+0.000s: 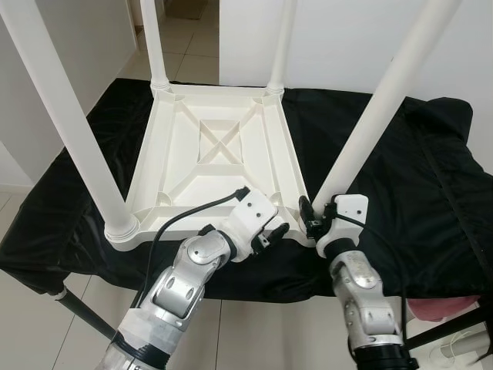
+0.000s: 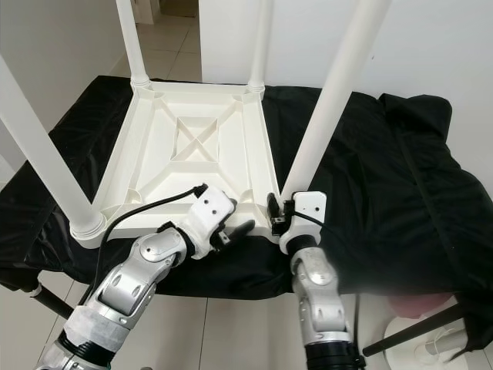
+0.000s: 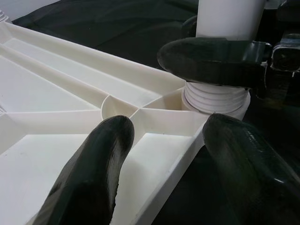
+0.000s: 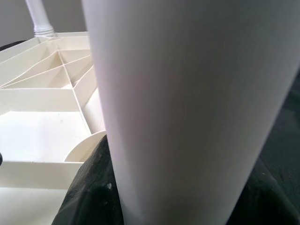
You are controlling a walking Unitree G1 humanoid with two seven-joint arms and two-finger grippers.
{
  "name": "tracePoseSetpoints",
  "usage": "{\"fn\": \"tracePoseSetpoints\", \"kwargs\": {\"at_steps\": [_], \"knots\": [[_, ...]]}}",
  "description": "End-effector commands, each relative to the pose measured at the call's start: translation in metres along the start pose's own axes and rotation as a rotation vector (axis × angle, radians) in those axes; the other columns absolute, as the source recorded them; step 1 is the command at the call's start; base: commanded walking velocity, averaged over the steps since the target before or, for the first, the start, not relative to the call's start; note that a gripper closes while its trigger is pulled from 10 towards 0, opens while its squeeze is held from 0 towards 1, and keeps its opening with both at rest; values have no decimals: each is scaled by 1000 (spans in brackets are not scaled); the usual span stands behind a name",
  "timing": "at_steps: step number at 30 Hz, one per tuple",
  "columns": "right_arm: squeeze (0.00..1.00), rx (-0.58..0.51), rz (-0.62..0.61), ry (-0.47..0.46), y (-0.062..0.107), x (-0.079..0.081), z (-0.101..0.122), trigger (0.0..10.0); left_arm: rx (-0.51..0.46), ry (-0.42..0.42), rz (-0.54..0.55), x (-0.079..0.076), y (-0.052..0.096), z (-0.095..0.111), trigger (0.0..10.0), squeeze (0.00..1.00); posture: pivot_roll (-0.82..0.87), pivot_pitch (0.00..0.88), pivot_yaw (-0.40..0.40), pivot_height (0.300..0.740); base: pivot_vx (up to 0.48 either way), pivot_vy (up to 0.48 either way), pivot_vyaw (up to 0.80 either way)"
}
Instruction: Building children table
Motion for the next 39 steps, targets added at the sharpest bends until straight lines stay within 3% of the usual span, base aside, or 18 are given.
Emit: {"fn": "tracePoseSetpoints", "kwargs": {"at_steps": [1,10,11,12,13,21,22,23,39], "knots": [[0,34,-45,-54,2,4,-4,10000,1,-1,38,2,1,-2,10000,0,-34,47,-39,740,0,0,0],[0,24,-85,-35,3,11,-1,10000,2,-2,35,2,0,-2,10000,0,-37,36,-33,740,0,0,0],[318,21,-78,-29,4,11,-1,10000,0,-5,32,2,0,-2,10000,0,-37,36,-33,740,0,0,0],[718,17,-70,-22,4,11,0,10000,0,-8,30,2,-1,-1,10000,0,-38,29,-32,740,0,0,0],[1000,11,-67,-1,3,9,1,10000,3,-23,30,3,-2,-1,10000,0,-41,24,-31,740,0,0,0],[1000,-13,-42,20,3,1,3,10000,4,-26,25,1,-2,-2,10000,0,-44,17,-32,740,0,0,0],[839,-18,-10,27,3,-2,4,10000,4,-27,24,0,-2,-3,10000,0,-44,15,-36,740,0,0,0],[0,-20,17,19,3,-4,4,10000,4,-29,25,1,-3,-3,10000,0,-44,11,-39,740,0,0,0],[0,-90,395,134,-3,-21,10,10000,-2,-37,28,2,-4,-1,10000,0,-34,36,-43,740,0,0,0]]}}
Point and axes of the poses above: a point about 5 cm out from each wrist's last joint towards the gripper, its own y axis pointing back from the gripper into the wrist, its own z axis along the axis of the wrist's last joint, x = y × z, the point moved 1 cm from there along -y, pointing out of the wrist towards the gripper, and after that the axes turned 10 degrees about y, right-handed, at the moved point
